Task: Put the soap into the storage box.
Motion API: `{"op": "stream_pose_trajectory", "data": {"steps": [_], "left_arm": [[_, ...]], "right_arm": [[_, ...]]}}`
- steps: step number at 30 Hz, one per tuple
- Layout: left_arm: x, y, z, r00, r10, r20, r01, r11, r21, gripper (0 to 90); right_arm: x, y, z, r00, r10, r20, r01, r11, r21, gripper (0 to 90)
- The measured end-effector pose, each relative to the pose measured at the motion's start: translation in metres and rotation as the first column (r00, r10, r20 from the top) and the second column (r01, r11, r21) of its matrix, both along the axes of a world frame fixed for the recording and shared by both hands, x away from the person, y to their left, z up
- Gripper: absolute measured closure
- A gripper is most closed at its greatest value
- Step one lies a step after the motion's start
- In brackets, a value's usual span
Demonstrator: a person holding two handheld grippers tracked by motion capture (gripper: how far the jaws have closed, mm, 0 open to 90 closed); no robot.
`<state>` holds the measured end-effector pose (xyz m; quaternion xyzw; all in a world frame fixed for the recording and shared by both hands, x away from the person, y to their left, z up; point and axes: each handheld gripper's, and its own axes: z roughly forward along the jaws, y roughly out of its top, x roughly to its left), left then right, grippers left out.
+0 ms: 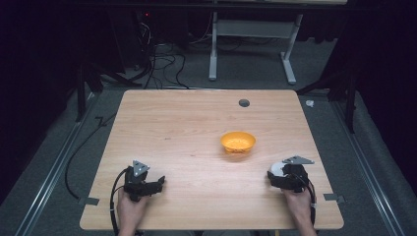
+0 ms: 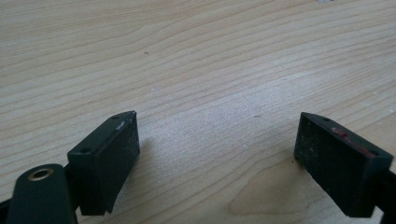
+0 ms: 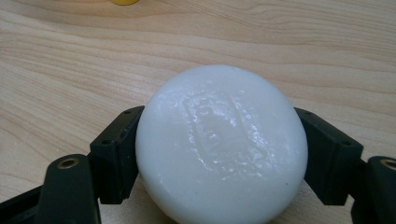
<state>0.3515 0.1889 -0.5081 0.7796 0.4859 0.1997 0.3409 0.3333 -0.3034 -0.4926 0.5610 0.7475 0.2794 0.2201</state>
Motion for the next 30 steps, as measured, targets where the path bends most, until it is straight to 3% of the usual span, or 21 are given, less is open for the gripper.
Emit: {"op": "stream_pose_trajectory", "data": {"steps": [8, 20, 30], "left_arm": [[0.000, 0.000, 0.000, 1.0000, 0.000, -0.002, 0.000, 1.0000, 0.001, 14.5], [0.000, 0.000, 0.000, 1.0000, 0.000, -0.002, 0.000, 1.0000, 0.001, 14.5], [0.000, 0.000, 0.000, 1.0000, 0.001, 0.002, -0.001, 1.0000, -0.002, 14.8]], "right_arm": [[-0.001, 0.001, 0.004, 0.9998, 0.017, 0.013, -0.017, 0.999, 0.032, 25.1], [-0.004, 0.000, 0.024, 0.9977, 0.045, 0.051, -0.048, 0.997, 0.062, 25.1], [0.000, 0.010, 0.035, 0.9933, 0.090, 0.072, -0.096, 0.992, 0.087, 25.1]]}}
